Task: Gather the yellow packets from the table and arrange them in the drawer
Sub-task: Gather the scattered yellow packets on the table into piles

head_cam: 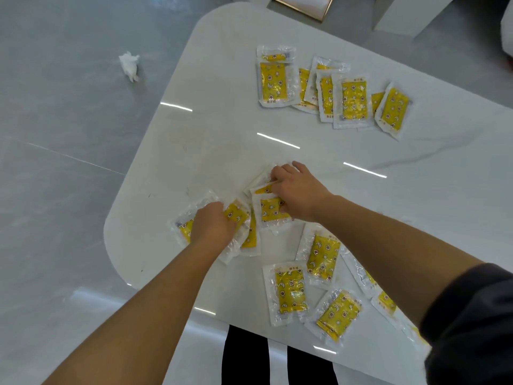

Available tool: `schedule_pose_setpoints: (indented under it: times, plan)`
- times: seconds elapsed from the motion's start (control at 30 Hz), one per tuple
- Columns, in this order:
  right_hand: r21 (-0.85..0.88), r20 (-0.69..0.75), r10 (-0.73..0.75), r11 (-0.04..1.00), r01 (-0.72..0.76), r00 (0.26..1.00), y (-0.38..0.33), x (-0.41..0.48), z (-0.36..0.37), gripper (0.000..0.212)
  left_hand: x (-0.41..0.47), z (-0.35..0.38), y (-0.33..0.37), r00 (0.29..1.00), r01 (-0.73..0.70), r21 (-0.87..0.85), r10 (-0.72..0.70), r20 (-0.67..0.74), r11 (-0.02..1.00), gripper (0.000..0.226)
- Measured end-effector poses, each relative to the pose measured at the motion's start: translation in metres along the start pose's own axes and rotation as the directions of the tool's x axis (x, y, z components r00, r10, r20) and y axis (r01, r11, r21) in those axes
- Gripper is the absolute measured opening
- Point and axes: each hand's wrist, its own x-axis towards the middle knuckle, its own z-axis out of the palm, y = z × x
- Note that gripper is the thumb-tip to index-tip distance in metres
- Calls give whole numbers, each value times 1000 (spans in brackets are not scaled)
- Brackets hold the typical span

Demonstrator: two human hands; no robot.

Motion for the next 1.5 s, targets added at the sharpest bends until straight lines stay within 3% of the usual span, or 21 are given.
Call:
schedule_pose_setpoints:
  times: [0.1, 0.23, 0.37, 0.53, 0.77, 0.97, 1.07, 1.17, 1.33, 1.5]
  plan:
    - [97, 7, 1, 995, -1, 1000, -1, -4, -1, 27, -2, -4, 3, 1000, 15, 7, -15, 6, 1000, 29]
    - [365, 83, 102, 923, -125, 991, 5, -19, -5, 13, -9, -17, 10, 999, -33, -97, 35, 14, 995, 23]
    - [682, 109, 301, 670, -292, 947, 27, -45, -15, 17, -14, -33, 27, 995, -77, -176, 87, 47, 981, 22]
    - [825, 117, 489, 437, -359, 865, 80, -80, -17, 30, -17, -29, 76, 992, -83, -326, 108, 59, 942, 16]
    - [973, 102, 683, 82, -215, 723, 176, -131, 2, 21, -22, 37, 186, 993, -112, -538, 117, -25, 835, 16]
    - [995, 93, 795, -58, -77, 600, 267, -173, 20, 22, -7, 93, 288, 990, -138, -630, 126, -63, 764, 34]
    - [996, 93, 836, -82, -45, 541, 307, -182, 26, 28, 9, 108, 337, 982, -184, -625, 164, -90, 758, 57]
    - [991, 99, 830, -130, 18, 548, 339, -182, 31, 31, 28, 114, 382, 975, -223, -613, 179, -133, 758, 70]
    - [954, 182, 817, -11, -301, 547, 361, -175, 52, 53, 46, 127, 403, 981, -159, -331, 113, -155, 930, 56]
    - [901, 146, 833, 111, -420, 533, 350, -179, 65, 41, 46, 137, 383, 978, -150, -244, 108, -176, 958, 48]
